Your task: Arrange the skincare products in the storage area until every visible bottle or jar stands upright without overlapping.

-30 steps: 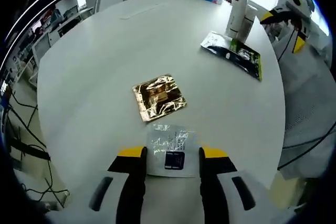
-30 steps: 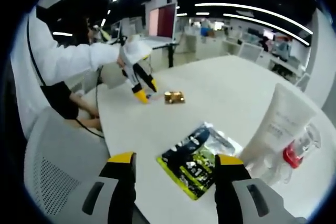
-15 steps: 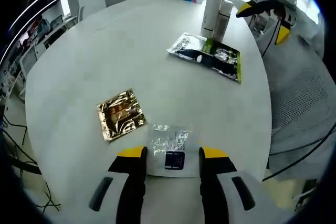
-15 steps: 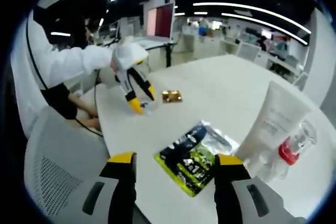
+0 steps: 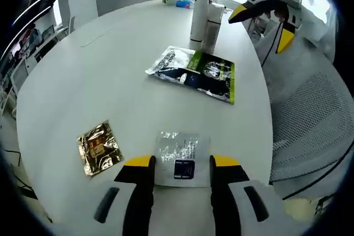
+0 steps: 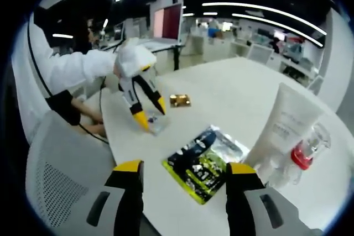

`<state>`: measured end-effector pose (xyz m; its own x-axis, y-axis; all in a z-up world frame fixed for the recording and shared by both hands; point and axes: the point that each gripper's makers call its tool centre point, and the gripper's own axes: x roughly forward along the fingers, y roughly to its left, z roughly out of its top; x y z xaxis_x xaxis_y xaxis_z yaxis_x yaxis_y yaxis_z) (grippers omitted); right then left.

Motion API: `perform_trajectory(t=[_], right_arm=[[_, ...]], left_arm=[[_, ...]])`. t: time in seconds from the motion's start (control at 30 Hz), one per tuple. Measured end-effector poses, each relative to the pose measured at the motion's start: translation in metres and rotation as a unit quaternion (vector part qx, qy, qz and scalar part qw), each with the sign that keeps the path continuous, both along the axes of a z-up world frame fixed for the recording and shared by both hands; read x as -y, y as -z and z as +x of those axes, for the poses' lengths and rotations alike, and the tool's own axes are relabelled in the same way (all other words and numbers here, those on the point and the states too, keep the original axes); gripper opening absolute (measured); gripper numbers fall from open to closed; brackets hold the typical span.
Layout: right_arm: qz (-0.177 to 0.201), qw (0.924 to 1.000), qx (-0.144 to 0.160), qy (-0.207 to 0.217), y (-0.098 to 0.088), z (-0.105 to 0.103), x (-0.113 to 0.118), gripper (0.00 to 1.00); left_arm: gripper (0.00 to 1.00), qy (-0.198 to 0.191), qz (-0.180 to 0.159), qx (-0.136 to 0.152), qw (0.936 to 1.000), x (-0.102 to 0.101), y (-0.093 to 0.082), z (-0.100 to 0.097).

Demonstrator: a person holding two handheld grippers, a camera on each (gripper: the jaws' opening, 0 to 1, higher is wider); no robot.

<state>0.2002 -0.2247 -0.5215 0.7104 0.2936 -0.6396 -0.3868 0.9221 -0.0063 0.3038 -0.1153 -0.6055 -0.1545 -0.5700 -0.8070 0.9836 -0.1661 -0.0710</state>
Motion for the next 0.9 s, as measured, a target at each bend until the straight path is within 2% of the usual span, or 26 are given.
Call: perform_trajectory(t=[0.2,0.57,0.9], right_arm=[[-0.001,1.0000,-0.001,0.001,0.001,-0.003,0.000,0.57],[-0.001,1.0000,0.000,0.004,-0.001,-0.008,0.002,0.58],[-0.006,0.9997,-0.007,0.022,-0.008,-0.024,0.019,0.59]], left_arm=[[0.39,0.025,0.000,0.006,0.9997,0.009,0.000,-0.009],[0.39,0.080,0.009,0.034,0.9961,0.029,-0.003,-0.023],[0.39,0.103,0.021,0.041,0.9936,0.037,0.002,-0.025]])
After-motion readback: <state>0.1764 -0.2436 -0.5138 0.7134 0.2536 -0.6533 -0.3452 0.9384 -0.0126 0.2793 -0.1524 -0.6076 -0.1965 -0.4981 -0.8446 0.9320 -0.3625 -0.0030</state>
